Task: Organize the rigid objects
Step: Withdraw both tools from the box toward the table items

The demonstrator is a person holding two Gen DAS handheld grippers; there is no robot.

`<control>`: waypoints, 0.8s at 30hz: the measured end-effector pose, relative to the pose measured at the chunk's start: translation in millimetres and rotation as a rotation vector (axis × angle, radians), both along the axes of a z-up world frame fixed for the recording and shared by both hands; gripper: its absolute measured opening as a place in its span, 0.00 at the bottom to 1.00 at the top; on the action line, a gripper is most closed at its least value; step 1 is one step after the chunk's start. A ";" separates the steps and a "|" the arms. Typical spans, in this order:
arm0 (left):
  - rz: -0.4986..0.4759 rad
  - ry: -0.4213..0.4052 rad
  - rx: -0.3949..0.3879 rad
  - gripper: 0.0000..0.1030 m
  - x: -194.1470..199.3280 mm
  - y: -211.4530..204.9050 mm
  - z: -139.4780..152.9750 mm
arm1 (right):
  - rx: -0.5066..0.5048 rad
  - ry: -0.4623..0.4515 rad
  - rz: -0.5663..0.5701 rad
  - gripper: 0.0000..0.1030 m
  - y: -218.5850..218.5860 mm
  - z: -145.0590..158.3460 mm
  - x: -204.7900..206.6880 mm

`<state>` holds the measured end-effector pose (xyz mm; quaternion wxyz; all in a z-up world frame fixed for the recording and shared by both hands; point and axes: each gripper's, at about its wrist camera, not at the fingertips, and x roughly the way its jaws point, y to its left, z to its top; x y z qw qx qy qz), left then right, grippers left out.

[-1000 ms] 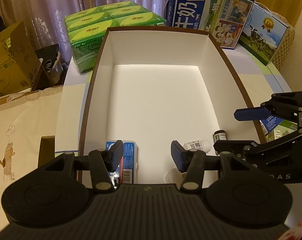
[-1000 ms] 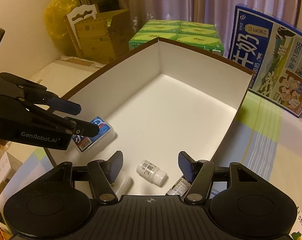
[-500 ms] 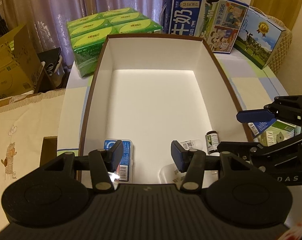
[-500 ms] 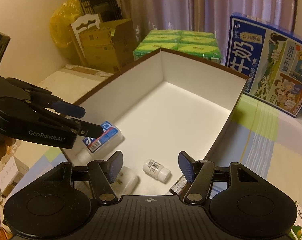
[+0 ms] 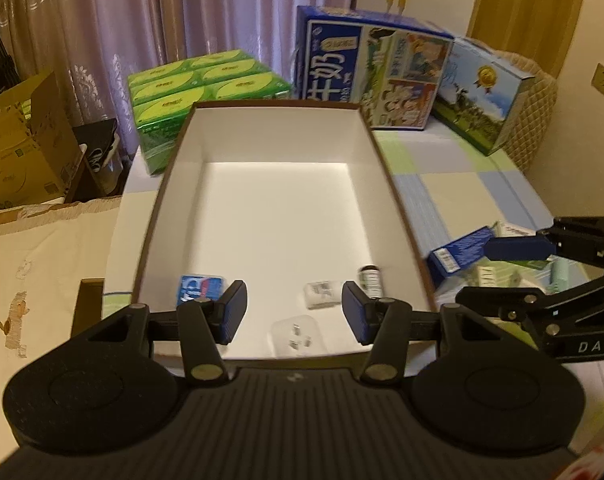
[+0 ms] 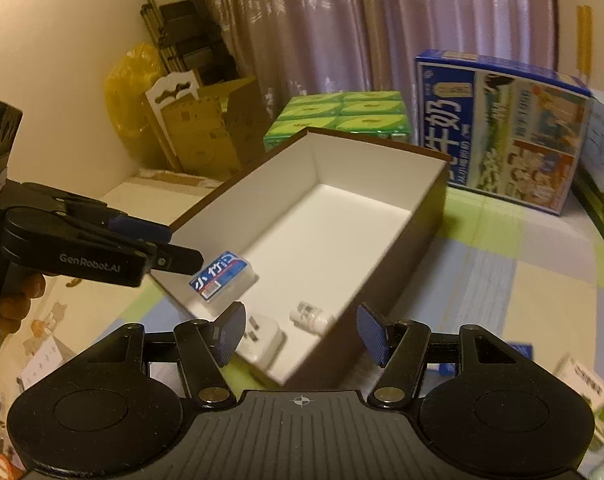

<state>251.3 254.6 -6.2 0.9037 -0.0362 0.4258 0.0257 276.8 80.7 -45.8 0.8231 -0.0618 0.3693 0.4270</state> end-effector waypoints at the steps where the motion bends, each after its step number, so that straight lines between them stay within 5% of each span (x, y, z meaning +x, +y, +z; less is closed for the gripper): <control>1: -0.001 -0.003 -0.005 0.47 -3.3 -4.8 1.3 | 0.005 0.001 -0.007 0.57 -8.2 1.8 -2.4; 24: -0.105 0.034 -0.085 0.47 -43.3 -145.6 -13.7 | -0.004 0.105 -0.180 0.57 -177.7 -7.1 -28.4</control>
